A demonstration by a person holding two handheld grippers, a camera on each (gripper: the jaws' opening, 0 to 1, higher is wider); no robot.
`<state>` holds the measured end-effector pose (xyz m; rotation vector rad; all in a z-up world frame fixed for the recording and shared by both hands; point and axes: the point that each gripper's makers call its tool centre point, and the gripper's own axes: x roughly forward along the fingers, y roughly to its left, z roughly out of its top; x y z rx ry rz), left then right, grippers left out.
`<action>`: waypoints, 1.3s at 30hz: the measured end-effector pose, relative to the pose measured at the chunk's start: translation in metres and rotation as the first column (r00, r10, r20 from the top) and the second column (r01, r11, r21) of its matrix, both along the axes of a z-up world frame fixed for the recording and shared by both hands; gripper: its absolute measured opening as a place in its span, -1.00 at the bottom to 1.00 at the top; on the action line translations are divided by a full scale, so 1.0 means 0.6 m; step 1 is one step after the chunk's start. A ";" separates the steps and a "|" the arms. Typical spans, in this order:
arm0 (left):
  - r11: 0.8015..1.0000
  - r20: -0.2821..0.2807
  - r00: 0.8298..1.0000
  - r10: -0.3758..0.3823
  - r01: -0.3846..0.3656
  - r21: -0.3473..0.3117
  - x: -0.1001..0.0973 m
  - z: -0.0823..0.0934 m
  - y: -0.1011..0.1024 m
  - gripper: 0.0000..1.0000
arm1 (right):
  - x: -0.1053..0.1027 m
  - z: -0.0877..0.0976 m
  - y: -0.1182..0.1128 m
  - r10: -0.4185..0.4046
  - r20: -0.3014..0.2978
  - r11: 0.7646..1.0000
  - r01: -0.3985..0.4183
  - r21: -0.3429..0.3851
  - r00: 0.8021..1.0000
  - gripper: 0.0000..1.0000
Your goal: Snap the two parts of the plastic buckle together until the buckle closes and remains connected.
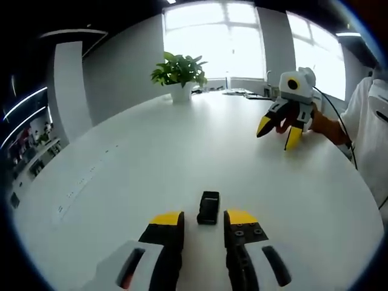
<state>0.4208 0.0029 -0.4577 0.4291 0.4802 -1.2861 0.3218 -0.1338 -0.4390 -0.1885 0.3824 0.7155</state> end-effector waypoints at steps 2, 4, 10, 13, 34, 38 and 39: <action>0.999 -0.016 1.000 0.015 -0.016 -0.041 0.000 0.012 -0.002 -0.52 | 0.000 0.000 0.000 -0.001 -0.001 1.000 0.001 0.001 1.000 -0.29; 0.995 -0.027 1.000 0.000 -0.002 -0.096 -0.008 0.028 -0.005 -0.52 | 0.000 0.000 0.000 0.000 0.000 1.000 0.000 -0.001 1.000 -0.29; 0.996 -0.004 1.000 0.016 -0.017 -0.084 -0.009 0.034 0.003 -0.52 | 0.000 0.002 0.002 0.002 0.002 1.000 -0.002 0.003 1.000 -0.29; 0.996 0.006 1.000 0.030 -0.029 -0.084 -0.008 0.034 0.007 -0.52 | -0.001 0.001 0.002 0.001 0.002 1.000 -0.001 0.003 1.000 -0.29; 0.954 0.071 0.959 0.274 -0.262 -0.143 -0.043 0.077 0.071 -0.43 | -0.013 0.019 0.016 -0.004 0.011 1.000 0.004 0.017 1.000 -0.28; 0.945 0.084 0.951 0.298 -0.282 -0.169 -0.058 0.089 0.084 -0.42 | -0.019 0.024 0.022 -0.007 0.012 1.000 0.007 0.020 1.000 -0.28; 0.942 0.082 0.949 0.306 -0.288 -0.174 -0.062 0.091 0.087 -0.42 | -0.021 0.025 0.025 -0.008 0.015 1.000 0.007 0.016 1.000 -0.28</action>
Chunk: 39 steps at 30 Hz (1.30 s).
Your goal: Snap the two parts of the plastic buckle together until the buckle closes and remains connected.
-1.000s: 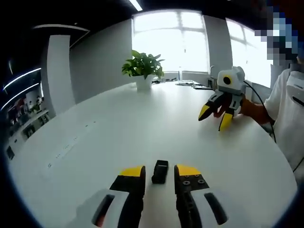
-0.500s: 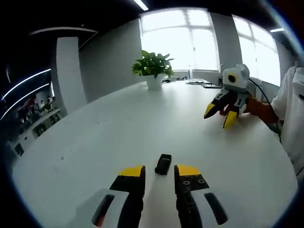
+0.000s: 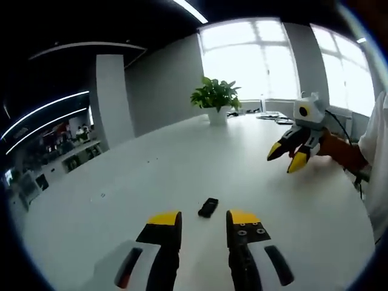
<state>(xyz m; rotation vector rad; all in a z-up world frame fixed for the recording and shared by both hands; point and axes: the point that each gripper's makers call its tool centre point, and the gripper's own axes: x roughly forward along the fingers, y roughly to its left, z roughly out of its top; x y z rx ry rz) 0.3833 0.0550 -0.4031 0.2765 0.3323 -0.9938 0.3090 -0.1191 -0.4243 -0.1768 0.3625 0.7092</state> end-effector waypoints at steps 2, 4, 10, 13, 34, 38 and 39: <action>1.000 0.006 1.000 0.013 -0.013 -0.012 -0.008 0.005 0.005 -0.39 | -0.002 0.000 0.003 -0.002 0.001 1.000 0.002 -0.001 1.000 -0.28; 0.999 0.007 0.999 0.040 -0.040 -0.023 -0.013 0.008 0.011 -0.38 | -0.003 0.001 0.004 -0.005 0.000 1.000 0.005 0.004 1.000 -0.28; 0.989 0.043 0.989 0.141 -0.140 -0.041 -0.027 0.015 0.034 -0.35 | -0.010 0.005 0.001 -0.041 0.002 0.999 0.041 0.015 0.999 -0.28; 0.982 0.040 0.982 0.185 -0.183 -0.056 -0.036 0.018 0.045 -0.35 | -0.013 0.009 0.000 -0.049 0.010 0.999 0.049 0.024 0.999 -0.28; 0.881 -0.094 0.896 0.434 -0.444 -0.162 -0.087 -0.005 0.096 -0.26 | -0.010 0.000 -0.007 -0.115 -0.017 0.992 0.116 0.042 0.993 -0.24; 0.865 -0.069 0.879 0.472 -0.476 -0.157 -0.097 -0.013 0.106 -0.25 | -0.013 -0.002 -0.006 -0.125 -0.026 0.991 0.126 0.050 0.992 -0.20; 0.864 -0.063 0.877 0.477 -0.480 -0.151 -0.098 -0.014 0.107 -0.24 | -0.013 -0.003 -0.006 -0.128 -0.029 0.990 0.129 0.051 0.991 -0.19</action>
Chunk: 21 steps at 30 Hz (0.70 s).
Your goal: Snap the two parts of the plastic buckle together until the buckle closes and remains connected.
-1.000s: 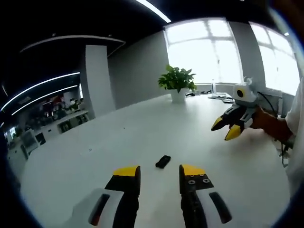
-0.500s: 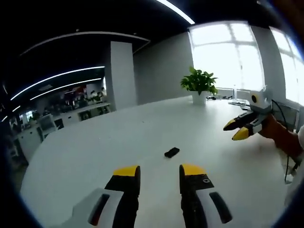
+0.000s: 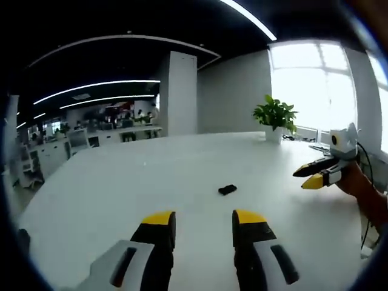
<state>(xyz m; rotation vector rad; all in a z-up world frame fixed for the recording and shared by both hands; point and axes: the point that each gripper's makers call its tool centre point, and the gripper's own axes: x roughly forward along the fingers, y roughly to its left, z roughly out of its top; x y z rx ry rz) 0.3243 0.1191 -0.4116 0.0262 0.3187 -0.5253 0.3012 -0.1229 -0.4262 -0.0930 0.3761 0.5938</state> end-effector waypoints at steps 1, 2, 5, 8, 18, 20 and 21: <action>1.000 -0.003 1.000 0.010 -0.010 0.010 -0.003 -0.004 0.002 -0.24 | 0.000 -0.001 0.000 -0.001 -0.002 1.000 0.001 0.000 1.000 -0.19; 1.000 -0.003 1.000 0.017 -0.017 0.021 -0.006 -0.006 0.003 -0.24 | -0.002 -0.001 -0.001 -0.002 -0.003 1.000 0.002 0.000 1.000 -0.18; 0.999 0.002 1.000 0.023 -0.023 0.027 -0.015 -0.009 0.003 -0.23 | -0.006 -0.001 -0.002 -0.010 -0.002 1.000 0.010 0.000 1.000 -0.18; 0.999 0.002 1.000 0.026 -0.026 0.039 -0.025 -0.014 0.000 -0.23 | -0.011 -0.001 -0.004 -0.014 -0.003 1.000 0.014 -0.002 1.000 -0.18; 0.997 -0.001 0.998 0.069 -0.069 0.046 -0.055 -0.026 0.009 -0.22 | -0.038 -0.001 -0.006 -0.024 -0.009 1.000 0.024 0.001 1.000 -0.17; 0.997 0.001 0.997 0.075 -0.075 0.035 -0.060 -0.024 0.012 -0.22 | -0.043 0.002 -0.008 -0.034 -0.002 0.999 0.034 0.001 0.999 -0.17; 0.996 0.006 0.997 0.078 -0.078 0.031 -0.062 -0.023 0.013 -0.22 | -0.046 0.003 -0.008 -0.037 -0.001 0.999 0.037 0.002 0.999 -0.17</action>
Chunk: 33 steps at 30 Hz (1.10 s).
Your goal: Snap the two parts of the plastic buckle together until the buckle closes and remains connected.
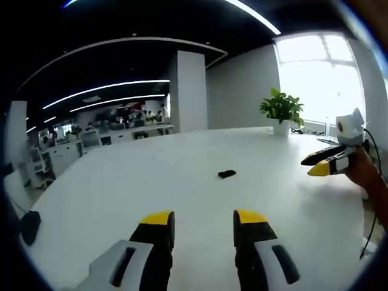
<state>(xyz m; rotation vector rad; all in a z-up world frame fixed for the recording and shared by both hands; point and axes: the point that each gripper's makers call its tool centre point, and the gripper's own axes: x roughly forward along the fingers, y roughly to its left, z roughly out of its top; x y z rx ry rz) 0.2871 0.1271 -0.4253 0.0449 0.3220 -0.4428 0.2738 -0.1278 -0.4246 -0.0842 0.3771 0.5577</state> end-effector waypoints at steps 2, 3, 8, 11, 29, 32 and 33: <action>1.000 0.003 1.000 0.009 -0.009 0.002 -0.002 0.000 0.003 -0.22 | -0.004 0.001 -0.002 -0.009 0.003 1.000 0.009 0.002 1.000 -0.17; 1.000 0.005 1.000 0.023 -0.023 0.012 -0.003 0.000 0.007 -0.22 | -0.005 0.001 -0.004 -0.014 0.004 1.000 0.014 0.006 1.000 -0.17; 0.998 0.020 0.998 0.052 -0.051 -0.026 -0.012 0.010 0.013 -0.22 | -0.012 -0.006 -0.010 -0.042 0.006 0.999 0.041 0.026 0.999 -0.17; 0.997 0.024 0.998 0.061 -0.060 -0.037 -0.011 0.012 0.013 -0.22 | -0.014 -0.014 -0.011 -0.054 0.003 0.998 0.054 0.030 0.999 -0.17; 0.997 0.009 0.997 0.071 -0.071 -0.028 -0.008 0.005 0.012 -0.22 | -0.013 -0.013 -0.015 -0.067 0.009 0.998 0.067 0.021 0.998 -0.17; 0.997 0.008 0.997 0.074 -0.074 -0.023 -0.007 0.003 0.013 -0.22 | -0.012 -0.013 -0.016 -0.067 0.009 0.998 0.067 0.019 0.998 -0.17; 0.997 0.006 0.997 0.075 -0.075 -0.022 -0.007 0.003 0.013 -0.22 | -0.012 -0.013 -0.016 -0.067 0.009 0.998 0.067 0.018 0.998 -0.17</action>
